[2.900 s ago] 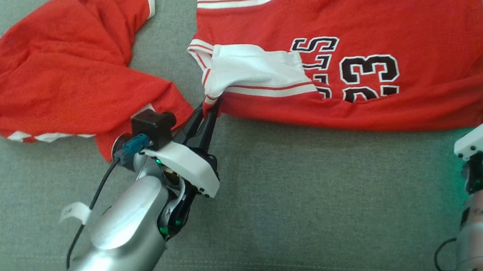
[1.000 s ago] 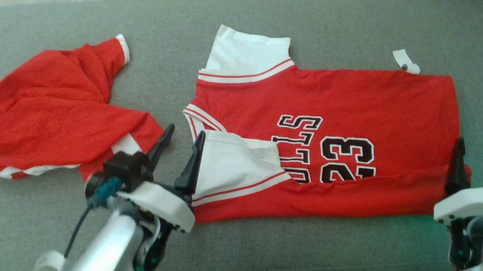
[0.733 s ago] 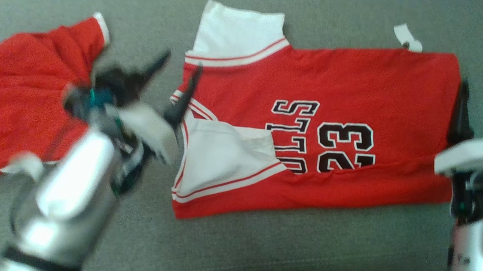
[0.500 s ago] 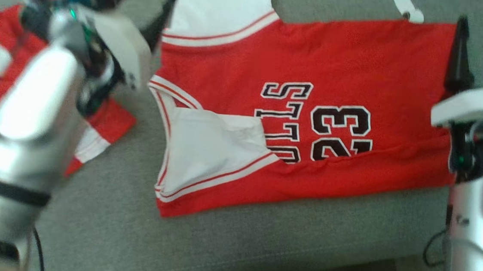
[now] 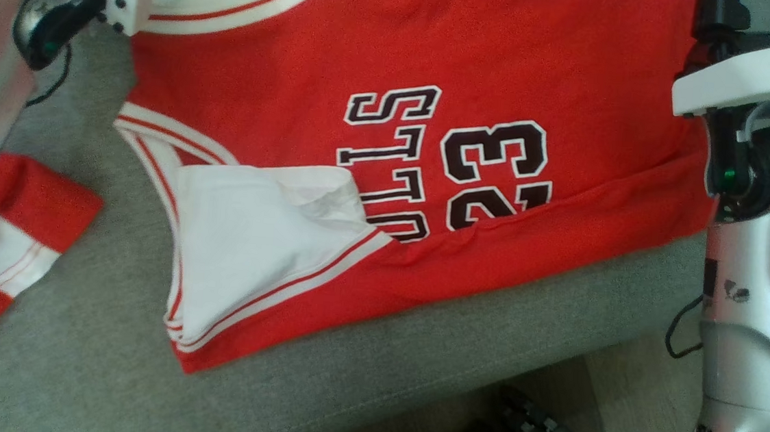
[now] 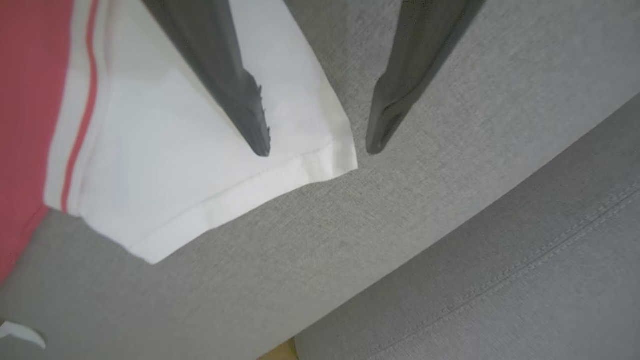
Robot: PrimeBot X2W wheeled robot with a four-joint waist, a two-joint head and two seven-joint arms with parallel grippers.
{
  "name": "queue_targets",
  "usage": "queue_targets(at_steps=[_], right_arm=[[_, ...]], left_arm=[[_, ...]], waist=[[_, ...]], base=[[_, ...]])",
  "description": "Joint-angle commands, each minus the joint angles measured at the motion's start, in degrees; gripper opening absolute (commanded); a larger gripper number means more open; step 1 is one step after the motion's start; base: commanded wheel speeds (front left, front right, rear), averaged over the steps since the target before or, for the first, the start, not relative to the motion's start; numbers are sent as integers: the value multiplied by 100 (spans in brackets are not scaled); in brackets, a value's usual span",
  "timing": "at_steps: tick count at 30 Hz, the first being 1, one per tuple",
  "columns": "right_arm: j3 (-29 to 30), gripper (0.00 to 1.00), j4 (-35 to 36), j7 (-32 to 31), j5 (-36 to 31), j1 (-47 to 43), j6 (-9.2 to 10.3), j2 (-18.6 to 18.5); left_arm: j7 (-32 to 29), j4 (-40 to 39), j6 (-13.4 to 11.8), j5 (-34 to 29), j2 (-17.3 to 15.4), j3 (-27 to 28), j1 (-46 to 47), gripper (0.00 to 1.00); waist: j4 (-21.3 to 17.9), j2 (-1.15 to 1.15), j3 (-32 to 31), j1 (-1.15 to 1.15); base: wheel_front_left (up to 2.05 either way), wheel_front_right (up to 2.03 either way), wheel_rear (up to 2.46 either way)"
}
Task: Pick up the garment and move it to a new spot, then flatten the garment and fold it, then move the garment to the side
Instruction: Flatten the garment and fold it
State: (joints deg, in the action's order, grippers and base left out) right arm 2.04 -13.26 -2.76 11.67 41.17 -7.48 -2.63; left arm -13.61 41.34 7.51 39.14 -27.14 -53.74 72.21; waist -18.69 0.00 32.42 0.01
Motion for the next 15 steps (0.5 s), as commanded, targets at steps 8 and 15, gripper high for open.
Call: queue_targets(at_steps=[8, 15], right_arm=[[-112, 100, 264, 86, 103, 85, -1, -25], [-70, 100, 210, 81, 103, 78, -1, -25]], left_arm=[[128, 402, -3, 262, -312, -545, 730, 100], [106, 503, -3, 794, -191, -1010, 827, 56]], waist=[[-202, 0, 201, -1], [-176, 0, 218, -1]], base=[[0, 0, 0], [0, 0, 0]])
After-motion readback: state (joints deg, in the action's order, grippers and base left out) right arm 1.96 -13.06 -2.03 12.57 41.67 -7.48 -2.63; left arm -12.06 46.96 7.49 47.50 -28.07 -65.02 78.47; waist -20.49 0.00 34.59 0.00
